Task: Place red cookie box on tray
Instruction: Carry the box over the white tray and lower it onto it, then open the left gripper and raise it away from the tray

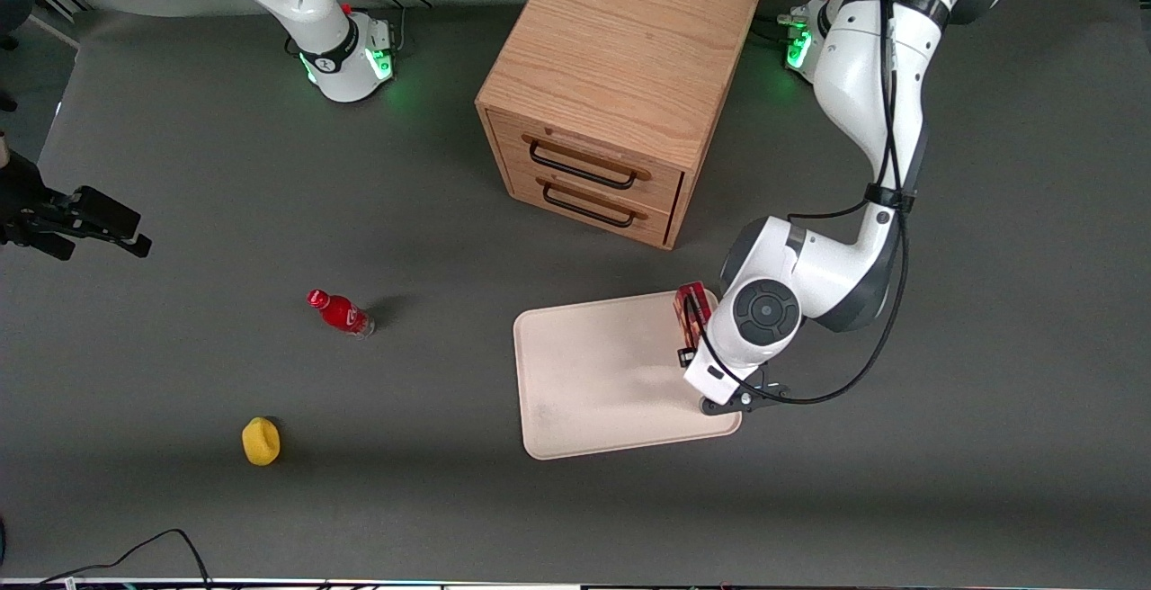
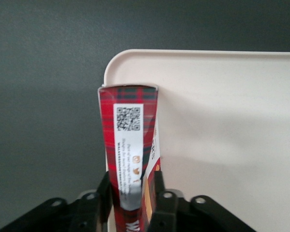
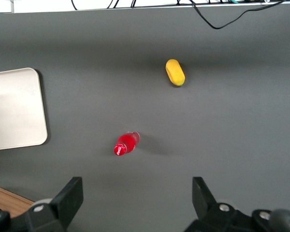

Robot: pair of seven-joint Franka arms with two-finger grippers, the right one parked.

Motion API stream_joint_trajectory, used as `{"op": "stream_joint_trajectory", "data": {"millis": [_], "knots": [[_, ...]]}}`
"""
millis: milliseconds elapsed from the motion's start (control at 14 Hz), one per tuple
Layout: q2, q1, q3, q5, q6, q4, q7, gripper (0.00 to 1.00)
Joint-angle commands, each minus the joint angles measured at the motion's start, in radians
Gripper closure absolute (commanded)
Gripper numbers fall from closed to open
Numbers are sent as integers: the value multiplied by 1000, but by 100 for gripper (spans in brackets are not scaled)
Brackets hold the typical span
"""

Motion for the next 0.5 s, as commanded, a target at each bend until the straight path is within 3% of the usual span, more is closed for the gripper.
{"op": "stream_joint_trajectory", "data": {"millis": [0,214,429], "knots": [[-15,-8,14,21,-34,30,-19,0],[-146,44,12,3,-210,33,56,0],[-326,169,17,-49,-396,3,307,0]]}}
